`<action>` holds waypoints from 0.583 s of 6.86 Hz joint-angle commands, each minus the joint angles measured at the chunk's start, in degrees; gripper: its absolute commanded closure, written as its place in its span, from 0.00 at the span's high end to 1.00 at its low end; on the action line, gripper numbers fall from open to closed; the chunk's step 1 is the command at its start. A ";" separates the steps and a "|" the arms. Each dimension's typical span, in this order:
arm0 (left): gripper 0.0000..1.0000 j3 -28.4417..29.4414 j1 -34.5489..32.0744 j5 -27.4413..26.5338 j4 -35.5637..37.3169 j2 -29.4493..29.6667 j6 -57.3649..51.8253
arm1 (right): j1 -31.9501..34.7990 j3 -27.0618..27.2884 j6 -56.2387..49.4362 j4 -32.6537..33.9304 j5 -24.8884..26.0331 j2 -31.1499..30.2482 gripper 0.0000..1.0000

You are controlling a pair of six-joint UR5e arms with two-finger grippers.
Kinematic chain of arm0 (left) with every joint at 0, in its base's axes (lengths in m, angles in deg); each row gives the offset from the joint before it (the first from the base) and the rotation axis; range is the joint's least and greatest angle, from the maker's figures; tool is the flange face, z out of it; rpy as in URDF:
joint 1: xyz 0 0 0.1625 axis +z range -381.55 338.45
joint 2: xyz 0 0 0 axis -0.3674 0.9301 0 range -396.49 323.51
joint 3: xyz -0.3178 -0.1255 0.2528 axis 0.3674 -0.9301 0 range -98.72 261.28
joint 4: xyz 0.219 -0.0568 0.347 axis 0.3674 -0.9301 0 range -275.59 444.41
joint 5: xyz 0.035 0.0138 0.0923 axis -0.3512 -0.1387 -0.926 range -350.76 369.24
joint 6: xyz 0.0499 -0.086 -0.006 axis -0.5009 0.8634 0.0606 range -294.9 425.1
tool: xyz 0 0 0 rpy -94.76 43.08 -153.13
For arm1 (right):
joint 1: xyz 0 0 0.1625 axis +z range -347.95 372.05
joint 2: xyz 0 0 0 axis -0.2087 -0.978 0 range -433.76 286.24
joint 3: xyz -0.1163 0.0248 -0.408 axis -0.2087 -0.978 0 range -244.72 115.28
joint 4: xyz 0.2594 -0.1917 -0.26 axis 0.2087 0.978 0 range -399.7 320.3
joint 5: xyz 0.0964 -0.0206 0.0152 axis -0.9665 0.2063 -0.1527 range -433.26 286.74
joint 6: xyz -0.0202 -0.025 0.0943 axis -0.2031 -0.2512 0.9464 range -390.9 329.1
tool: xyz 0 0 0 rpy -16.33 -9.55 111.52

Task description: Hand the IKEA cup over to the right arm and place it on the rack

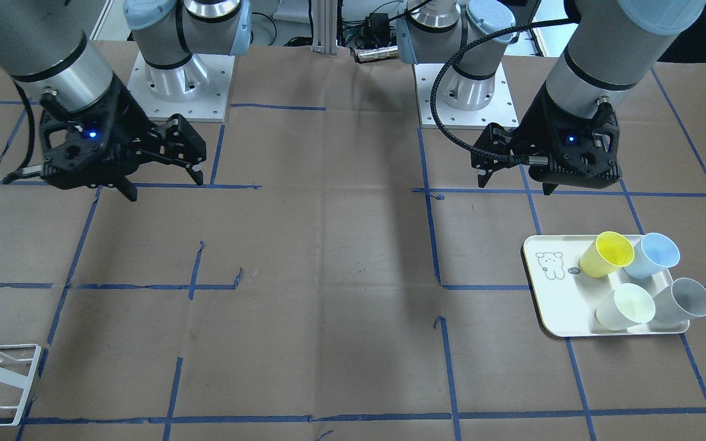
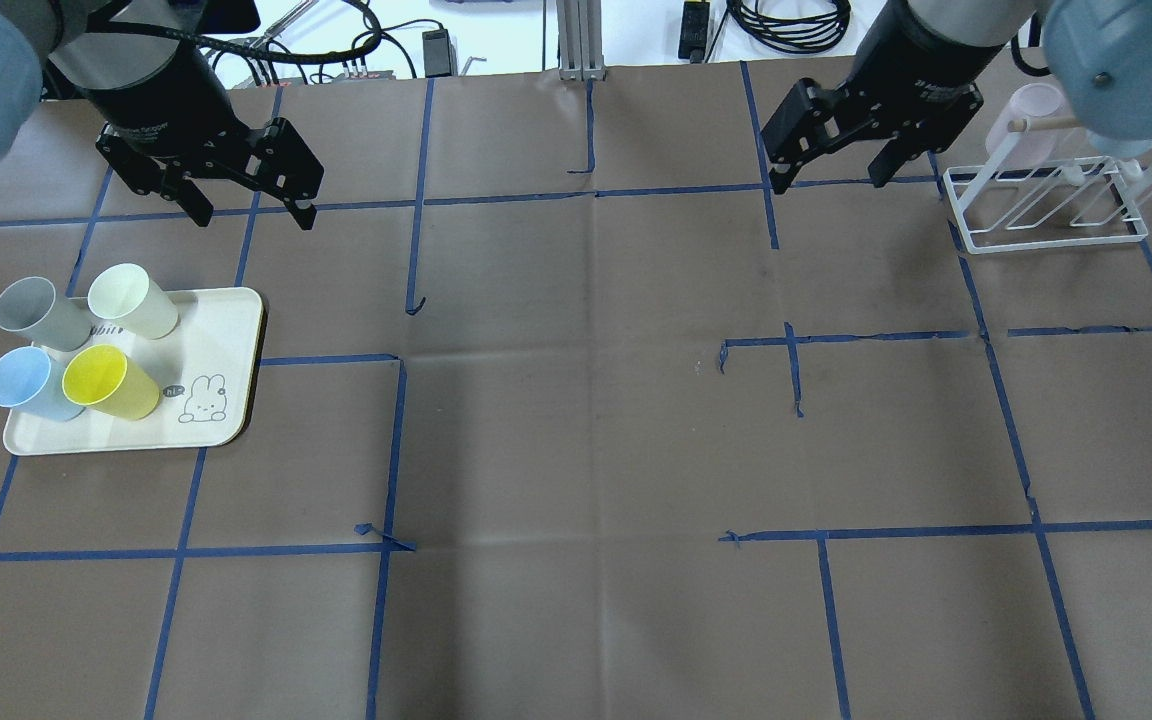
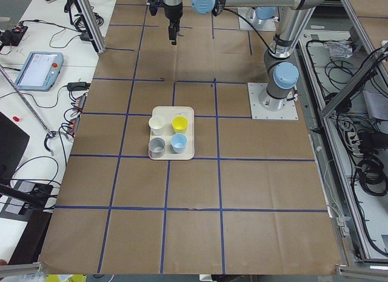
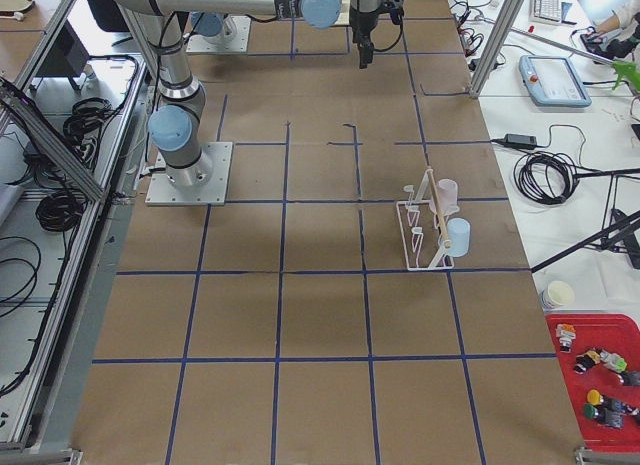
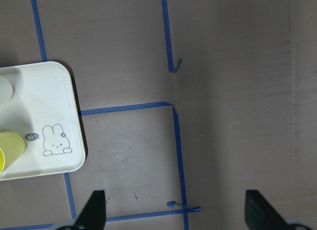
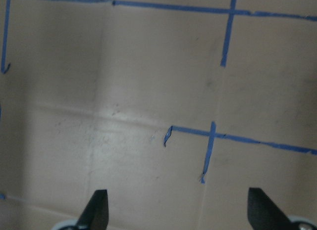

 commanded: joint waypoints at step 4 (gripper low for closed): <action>1.00 0.00 0.00 0.04 0.00 -0.09 0.00 | 4.29 5.25 8.13 -2.70 6.73 -7.59 1.00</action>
